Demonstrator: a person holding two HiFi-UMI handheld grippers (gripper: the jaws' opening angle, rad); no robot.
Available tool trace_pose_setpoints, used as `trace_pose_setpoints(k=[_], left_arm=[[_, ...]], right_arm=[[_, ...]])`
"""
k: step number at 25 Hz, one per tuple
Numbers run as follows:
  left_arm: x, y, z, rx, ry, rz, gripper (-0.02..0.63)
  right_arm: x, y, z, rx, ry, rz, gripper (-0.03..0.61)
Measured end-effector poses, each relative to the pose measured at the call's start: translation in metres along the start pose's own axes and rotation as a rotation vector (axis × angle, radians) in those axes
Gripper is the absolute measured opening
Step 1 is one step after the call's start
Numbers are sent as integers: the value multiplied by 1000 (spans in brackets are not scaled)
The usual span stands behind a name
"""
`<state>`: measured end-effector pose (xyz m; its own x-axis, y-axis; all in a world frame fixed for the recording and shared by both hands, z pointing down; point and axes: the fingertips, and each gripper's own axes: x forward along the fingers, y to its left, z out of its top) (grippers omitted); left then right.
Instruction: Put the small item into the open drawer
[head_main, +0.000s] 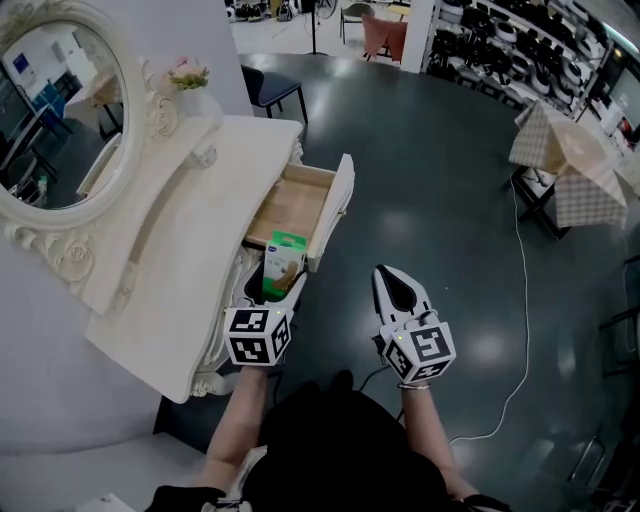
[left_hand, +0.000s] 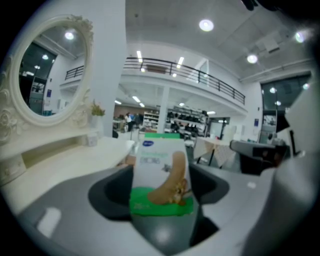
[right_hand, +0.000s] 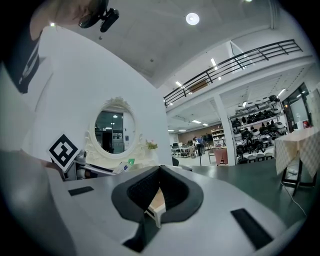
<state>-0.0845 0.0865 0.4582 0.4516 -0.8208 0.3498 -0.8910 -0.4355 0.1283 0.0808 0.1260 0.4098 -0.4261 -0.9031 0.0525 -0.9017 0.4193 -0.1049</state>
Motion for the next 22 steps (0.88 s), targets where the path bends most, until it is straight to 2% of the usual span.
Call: trace_pose_setpoints(k=[13,22], left_arm=[[-2,-12,13,-7,-45,16,353],[9,-4,25,-14,-55,11,353]], right_arm=[[-9,-15,9,-2,-25,1,-3],[4,-23,10,17,-23,9,-3]])
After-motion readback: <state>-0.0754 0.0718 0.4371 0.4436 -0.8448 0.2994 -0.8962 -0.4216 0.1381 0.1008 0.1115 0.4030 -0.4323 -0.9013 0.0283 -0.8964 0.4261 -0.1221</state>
